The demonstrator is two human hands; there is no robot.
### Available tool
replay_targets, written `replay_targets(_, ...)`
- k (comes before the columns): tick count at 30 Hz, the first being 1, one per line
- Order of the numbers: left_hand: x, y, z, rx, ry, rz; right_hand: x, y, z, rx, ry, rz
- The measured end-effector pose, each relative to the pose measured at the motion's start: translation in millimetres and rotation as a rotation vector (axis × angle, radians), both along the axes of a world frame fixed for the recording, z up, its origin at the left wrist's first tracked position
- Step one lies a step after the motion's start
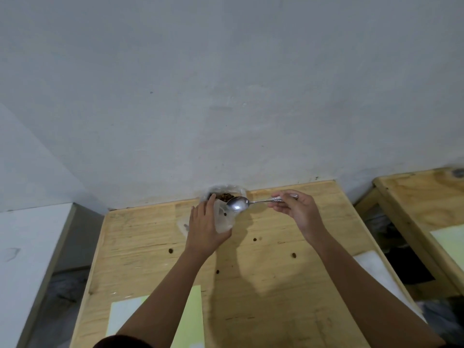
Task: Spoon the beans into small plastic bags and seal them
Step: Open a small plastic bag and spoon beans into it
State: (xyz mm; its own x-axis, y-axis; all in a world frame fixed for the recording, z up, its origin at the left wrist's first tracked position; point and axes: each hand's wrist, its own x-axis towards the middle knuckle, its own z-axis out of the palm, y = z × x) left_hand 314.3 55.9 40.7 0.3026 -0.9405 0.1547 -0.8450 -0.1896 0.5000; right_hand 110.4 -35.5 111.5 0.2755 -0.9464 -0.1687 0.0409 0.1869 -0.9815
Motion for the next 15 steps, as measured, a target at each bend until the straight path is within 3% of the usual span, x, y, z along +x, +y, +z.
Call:
replay_targets(9, 19, 32, 19, -0.152, 0.334, 0.114, 27, 6, -28, 0.125, -0.045, -0.070)
replay_targets(15, 31, 55, 30, -0.266, 0.503, 0.203, 57, 17, -49, 0.246, 0.028, 0.030)
